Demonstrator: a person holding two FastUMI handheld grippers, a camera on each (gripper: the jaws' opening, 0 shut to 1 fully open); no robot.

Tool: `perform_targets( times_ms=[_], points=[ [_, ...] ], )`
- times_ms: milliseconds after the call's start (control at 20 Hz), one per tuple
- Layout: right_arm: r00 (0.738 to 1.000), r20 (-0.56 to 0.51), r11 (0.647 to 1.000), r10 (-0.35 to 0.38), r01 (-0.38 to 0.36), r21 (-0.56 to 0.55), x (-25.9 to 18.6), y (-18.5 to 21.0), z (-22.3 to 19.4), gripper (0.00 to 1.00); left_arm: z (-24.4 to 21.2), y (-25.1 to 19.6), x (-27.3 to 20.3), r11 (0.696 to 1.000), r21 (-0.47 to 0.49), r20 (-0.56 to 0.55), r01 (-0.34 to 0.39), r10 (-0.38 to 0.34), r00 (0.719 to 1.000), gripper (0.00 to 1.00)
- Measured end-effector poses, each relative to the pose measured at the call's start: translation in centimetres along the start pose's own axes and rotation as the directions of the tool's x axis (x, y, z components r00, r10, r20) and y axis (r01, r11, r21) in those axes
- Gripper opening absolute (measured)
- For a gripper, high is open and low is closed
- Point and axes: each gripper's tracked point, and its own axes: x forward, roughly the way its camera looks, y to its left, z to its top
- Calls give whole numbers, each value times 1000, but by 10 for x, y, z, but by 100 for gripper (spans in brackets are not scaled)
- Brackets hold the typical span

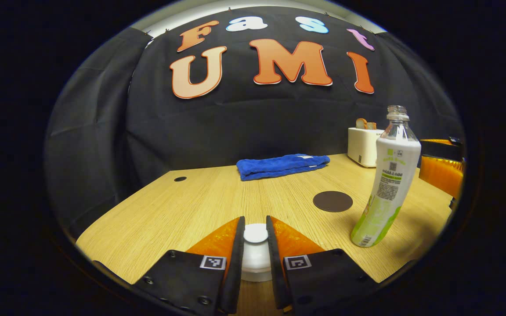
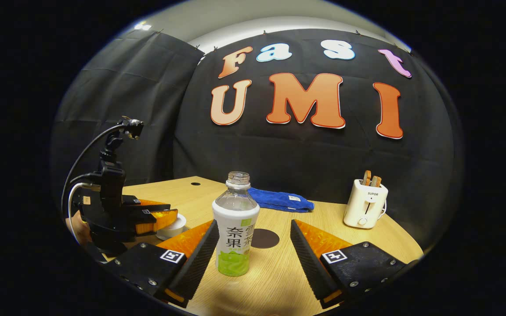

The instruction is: Open the teacup lid with one hand, grasp the water bottle and pour water into the teacup with the other hand; after pouring, place the water bottle on the coaster and then close the teacup lid.

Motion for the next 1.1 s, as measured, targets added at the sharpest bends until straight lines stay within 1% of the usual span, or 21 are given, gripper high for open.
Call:
perform_targets(
  times_ms=[50,100,150,200,350,400,450,500,650,700,750,800,850,900,950,1000,1050,1100],
  points=[
    [1000,-4,1000,1,-1,-1,0,0,-1,98,2,0,1,1000,-8,15,-2,2,1000,31],
    [1000,-8,1000,2,-2,-2,0,1,-3,98,2,2,2,1000,-13,18,-7,7,1000,31],
    [1000,-11,1000,5,-5,-2,1,1,-4,98,3,3,1,1000,-15,23,-11,11,1000,34],
    [1000,-16,1000,6,-6,-3,1,2,-5,98,5,5,1,1000,-19,33,-17,17,999,34],
    [999,-32,1000,17,-17,-6,5,6,-11,98,16,14,-4,999,-33,69,-41,44,997,34],
    [999,-38,1000,24,-24,-7,7,9,-13,98,20,18,-5,998,-35,80,-50,53,995,31],
    [999,-45,1000,28,-29,-9,9,12,-15,98,23,22,-7,998,-33,90,-59,62,994,31],
    [998,-53,999,35,-35,-9,11,14,-18,98,25,24,-8,998,-28,93,-61,64,994,34],
    [995,-84,999,51,-52,-4,18,23,-31,96,26,24,-13,999,-6,95,-52,52,994,34],
    [994,-95,999,51,-52,-5,20,25,-34,95,27,26,-15,998,-5,98,-56,56,994,31],
    [993,-105,999,53,-54,-7,23,27,-38,94,28,28,-17,998,-5,101,-60,61,993,34],
    [992,-116,999,52,-53,-8,26,28,-42,92,28,31,-18,998,-4,104,-67,67,992,31],
    [991,-127,999,50,-51,-8,29,28,-45,91,27,33,-19,997,-4,103,-73,73,992,31],
    [990,-134,999,46,-48,-7,32,29,-48,89,26,37,-20,997,-7,104,-80,80,991,34],
    [988,-149,999,48,-49,2,34,30,-53,87,25,40,-22,996,-10,103,-86,86,991,34],
    [986,-156,999,52,-50,13,36,32,-55,84,23,44,-23,996,-14,102,-93,94,990,31],
    [986,-160,999,50,-47,25,37,33,-56,81,21,48,-24,995,-17,99,-99,100,990,34],
    [985,-163,998,52,-47,35,39,35,-58,71,20,51,-25,994,-20,97,-104,105,990,34]
  ],
)
